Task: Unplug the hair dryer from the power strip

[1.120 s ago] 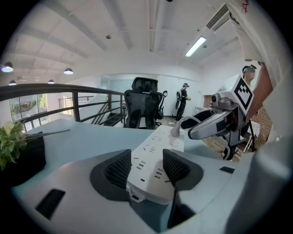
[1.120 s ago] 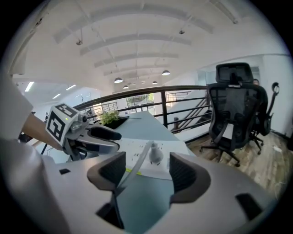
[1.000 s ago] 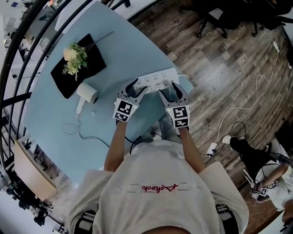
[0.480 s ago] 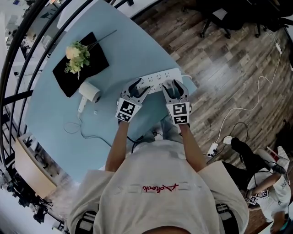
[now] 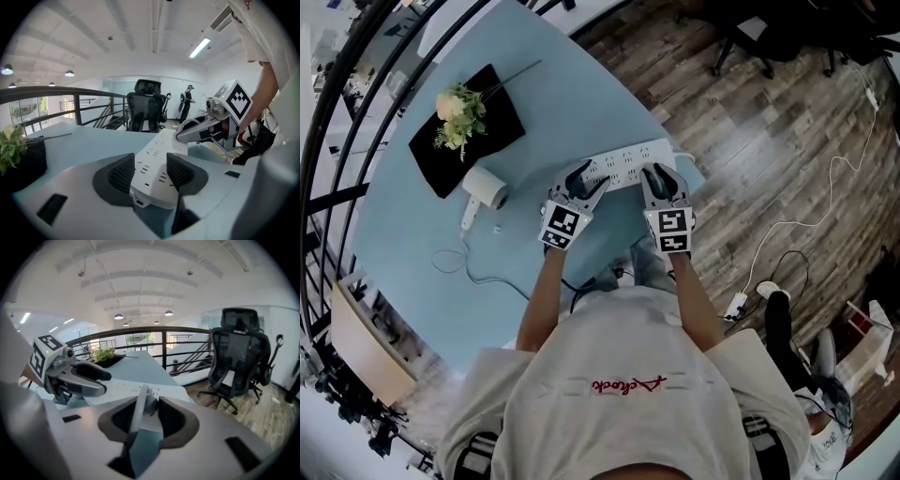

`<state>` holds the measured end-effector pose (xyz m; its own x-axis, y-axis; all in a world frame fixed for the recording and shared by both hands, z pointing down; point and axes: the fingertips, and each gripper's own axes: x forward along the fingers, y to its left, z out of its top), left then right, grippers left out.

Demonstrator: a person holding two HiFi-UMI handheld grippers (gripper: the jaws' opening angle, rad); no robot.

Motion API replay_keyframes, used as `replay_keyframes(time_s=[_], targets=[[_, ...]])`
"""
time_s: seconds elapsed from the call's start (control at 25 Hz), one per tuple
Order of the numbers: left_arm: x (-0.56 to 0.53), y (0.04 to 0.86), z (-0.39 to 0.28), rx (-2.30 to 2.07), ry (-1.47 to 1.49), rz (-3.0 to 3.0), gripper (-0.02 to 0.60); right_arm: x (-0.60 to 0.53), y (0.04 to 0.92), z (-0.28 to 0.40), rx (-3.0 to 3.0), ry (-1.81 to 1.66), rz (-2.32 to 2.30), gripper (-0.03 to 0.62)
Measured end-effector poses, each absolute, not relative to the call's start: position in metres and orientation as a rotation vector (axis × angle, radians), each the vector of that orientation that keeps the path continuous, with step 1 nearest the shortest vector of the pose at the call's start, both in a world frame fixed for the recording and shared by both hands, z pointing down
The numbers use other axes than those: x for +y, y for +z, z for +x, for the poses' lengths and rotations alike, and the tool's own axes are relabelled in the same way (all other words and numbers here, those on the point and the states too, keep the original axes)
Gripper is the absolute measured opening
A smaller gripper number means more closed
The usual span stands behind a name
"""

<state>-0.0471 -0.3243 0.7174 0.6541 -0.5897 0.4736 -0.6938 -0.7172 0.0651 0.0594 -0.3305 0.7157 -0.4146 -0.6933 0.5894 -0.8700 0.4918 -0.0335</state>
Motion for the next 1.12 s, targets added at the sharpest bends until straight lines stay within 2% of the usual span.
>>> replay_keyframes(time_s=[0.24,0.4,1.12], targets=[[-0.323,0.717,-0.045,-1.047,0.669,2.636,0.202,-0.332,0.716,0.060,-2.183,0.498,1.236,0.124],[-0.320,0.719,-0.042,-1.035,0.708,2.637,0.163,-0.334,0.715,0.058,-2.180,0.511,1.228,0.124],[-0.321,0.719,-0.041,-1.036,0.683,2.601,0.156,-0.355,0.673,0.045,-2.291,0.426,1.256,0.124]])
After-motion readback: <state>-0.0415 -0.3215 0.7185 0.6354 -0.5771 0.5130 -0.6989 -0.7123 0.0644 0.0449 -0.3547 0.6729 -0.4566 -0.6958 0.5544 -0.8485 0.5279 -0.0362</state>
